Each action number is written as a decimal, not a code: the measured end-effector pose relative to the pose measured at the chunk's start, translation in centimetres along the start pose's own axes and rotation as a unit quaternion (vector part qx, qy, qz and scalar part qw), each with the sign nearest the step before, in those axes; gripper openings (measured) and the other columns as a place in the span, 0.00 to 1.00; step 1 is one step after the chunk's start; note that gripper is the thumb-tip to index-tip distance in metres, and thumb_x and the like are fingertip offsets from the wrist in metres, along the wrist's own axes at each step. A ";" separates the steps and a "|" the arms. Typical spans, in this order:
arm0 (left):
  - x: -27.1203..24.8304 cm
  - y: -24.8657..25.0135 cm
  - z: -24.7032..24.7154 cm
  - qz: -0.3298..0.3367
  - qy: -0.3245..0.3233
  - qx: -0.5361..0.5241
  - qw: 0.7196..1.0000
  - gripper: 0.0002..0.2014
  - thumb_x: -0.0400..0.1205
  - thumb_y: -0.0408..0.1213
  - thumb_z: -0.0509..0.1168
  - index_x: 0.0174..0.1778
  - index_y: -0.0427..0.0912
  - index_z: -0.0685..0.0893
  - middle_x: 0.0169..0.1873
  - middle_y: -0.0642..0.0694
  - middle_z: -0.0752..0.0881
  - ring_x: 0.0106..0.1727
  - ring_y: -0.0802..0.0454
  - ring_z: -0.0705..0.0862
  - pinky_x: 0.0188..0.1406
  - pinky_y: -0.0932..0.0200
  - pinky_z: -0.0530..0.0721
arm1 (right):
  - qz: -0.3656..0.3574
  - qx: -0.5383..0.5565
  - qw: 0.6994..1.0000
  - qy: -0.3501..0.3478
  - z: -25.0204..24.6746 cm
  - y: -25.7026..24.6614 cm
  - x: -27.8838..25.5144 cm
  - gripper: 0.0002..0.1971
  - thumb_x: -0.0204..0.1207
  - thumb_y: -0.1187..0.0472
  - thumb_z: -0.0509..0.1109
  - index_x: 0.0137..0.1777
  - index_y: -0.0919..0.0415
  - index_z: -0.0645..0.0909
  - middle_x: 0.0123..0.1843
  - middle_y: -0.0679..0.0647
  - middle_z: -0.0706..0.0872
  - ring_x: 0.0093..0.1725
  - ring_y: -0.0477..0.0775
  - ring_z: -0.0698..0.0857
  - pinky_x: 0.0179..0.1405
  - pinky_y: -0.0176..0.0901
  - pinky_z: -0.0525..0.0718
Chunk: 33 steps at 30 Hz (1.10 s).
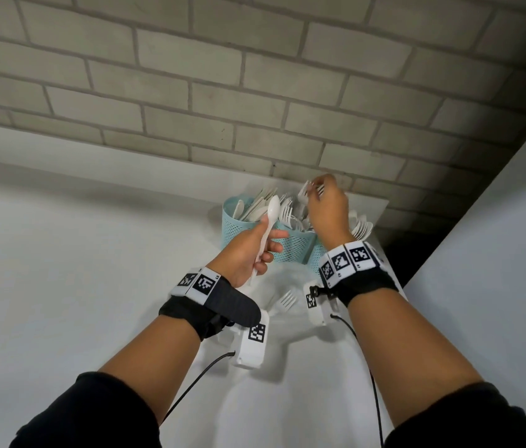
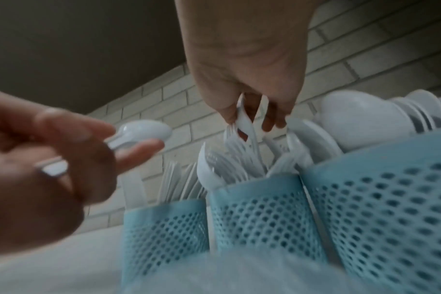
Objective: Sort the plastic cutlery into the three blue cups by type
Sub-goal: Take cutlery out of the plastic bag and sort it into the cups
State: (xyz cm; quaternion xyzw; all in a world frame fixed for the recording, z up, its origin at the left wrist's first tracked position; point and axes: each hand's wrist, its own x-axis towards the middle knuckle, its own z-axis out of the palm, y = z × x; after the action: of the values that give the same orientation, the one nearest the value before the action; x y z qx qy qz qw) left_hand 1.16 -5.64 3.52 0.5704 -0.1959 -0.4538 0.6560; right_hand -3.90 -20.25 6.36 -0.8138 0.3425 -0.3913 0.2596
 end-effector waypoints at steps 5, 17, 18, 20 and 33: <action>0.2 -0.5 -0.6 0.013 0.011 0.014 1.000 0.15 0.87 0.38 0.51 0.49 0.43 0.84 0.31 0.51 0.78 0.30 0.58 0.70 0.29 0.64 0.65 | -0.021 -0.230 0.963 -0.138 1.0 1.7 -0.6 0.18 0.84 0.51 0.56 0.59 0.57 0.85 0.66 0.60 0.82 0.71 0.63 0.66 0.69 0.55 0.63; 0.2 -0.8 1.7 0.050 -0.025 0.030 0.998 0.10 0.88 0.37 0.54 0.53 0.41 0.81 0.33 0.49 0.80 0.32 0.58 0.77 0.28 0.69 0.75 | -0.039 0.036 0.972 -0.231 -1.6 -0.8 -2.5 0.19 0.75 0.60 0.73 0.66 0.58 0.77 0.51 0.53 0.84 0.42 0.52 0.84 0.42 0.38 0.83; 0.1 -1.0 2.0 0.050 -0.034 0.044 0.997 0.10 0.88 0.37 0.54 0.53 0.40 0.81 0.33 0.48 0.80 0.32 0.58 0.77 0.28 0.69 0.76 | -0.038 0.027 0.973 -0.224 -1.9 -0.6 -2.5 0.19 0.74 0.63 0.73 0.64 0.58 0.78 0.52 0.53 0.84 0.43 0.52 0.83 0.41 0.38 0.82; 0.1 -1.4 2.3 0.043 -0.050 0.073 0.995 0.10 0.87 0.38 0.56 0.50 0.40 0.82 0.32 0.48 0.81 0.32 0.57 0.77 0.31 0.68 0.78 | -0.021 0.035 0.980 -0.197 -2.7 -0.1 -2.3 0.16 0.74 0.65 0.73 0.61 0.58 0.79 0.51 0.53 0.84 0.44 0.52 0.82 0.39 0.38 0.81; -0.4 -4.1 1.9 0.005 -0.108 0.747 0.656 0.24 0.79 0.49 0.67 0.62 0.32 0.78 0.55 0.39 0.85 0.58 0.43 0.83 0.58 0.55 0.78 | -0.041 -0.077 0.976 0.199 -9.4 0.4 -0.6 0.12 0.85 0.56 0.57 0.62 0.59 0.77 0.53 0.59 0.86 0.49 0.55 0.83 0.43 0.41 0.76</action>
State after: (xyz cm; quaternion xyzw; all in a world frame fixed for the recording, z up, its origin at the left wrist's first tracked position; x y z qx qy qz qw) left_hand -2.01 -6.09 0.39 0.8142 -0.5413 -0.2094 -0.0152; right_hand -11.95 -21.47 11.04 -0.7502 0.3824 -0.5287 0.1066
